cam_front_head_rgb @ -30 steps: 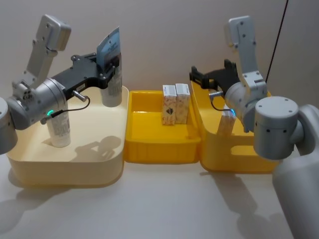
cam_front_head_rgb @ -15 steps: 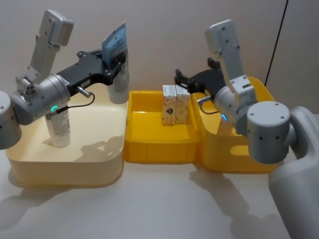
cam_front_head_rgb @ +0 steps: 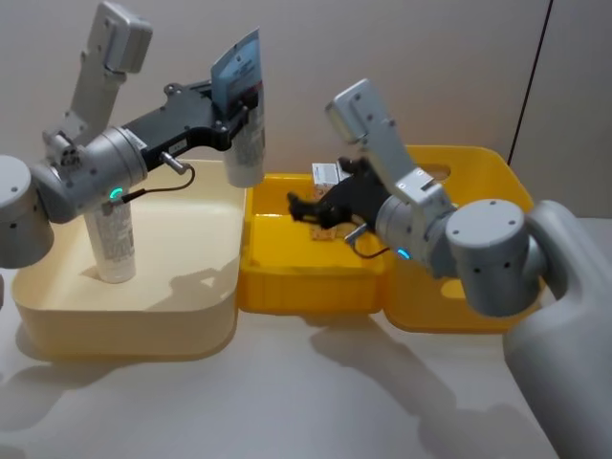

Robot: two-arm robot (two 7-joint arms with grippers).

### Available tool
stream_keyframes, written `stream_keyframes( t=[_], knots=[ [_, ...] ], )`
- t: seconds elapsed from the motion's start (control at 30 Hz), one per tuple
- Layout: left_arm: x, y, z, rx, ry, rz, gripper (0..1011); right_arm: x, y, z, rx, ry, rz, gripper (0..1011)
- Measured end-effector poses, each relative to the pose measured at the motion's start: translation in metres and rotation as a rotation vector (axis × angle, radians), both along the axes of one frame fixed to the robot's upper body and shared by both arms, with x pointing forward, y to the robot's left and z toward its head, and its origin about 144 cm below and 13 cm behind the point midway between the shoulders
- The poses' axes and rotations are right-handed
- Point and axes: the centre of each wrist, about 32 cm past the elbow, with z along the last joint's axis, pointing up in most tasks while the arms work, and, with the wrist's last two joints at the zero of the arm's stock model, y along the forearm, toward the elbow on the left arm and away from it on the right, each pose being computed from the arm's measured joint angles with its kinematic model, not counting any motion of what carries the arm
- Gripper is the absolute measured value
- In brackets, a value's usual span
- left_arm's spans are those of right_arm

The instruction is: Bimanual collaborative sorting of washing and personal care products

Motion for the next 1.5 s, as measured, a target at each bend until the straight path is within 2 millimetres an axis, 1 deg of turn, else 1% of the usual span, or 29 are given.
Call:
stream_keyframes(
  t=[0.37, 0.6, 0.73, 1.07, 1.5],
  knots=[
    [0.007, -0.004, 0.004, 0.009, -0.005, -0.017, 239, 0.005, 0.006, 0.002, -0.085, 0.114, 0.172, 1001],
    [0.009, -0.005, 0.004, 0.012, -0.004, -0.021, 240, 0.007, 0.007, 0.012, -0.104, 0.162, 0.278, 1001],
    [0.010, -0.005, 0.004, 0.014, -0.002, -0.022, 240, 0.006, 0.006, 0.022, -0.102, 0.169, 0.322, 1001],
    [0.009, -0.005, 0.002, 0.015, 0.004, -0.022, 240, 0.001, 0.000, 0.038, -0.085, 0.155, 0.335, 1001],
    [0.009, -0.005, 0.000, 0.015, 0.014, -0.013, 240, -0.004, -0.005, 0.047, -0.101, 0.177, 0.296, 1001]
  ],
)
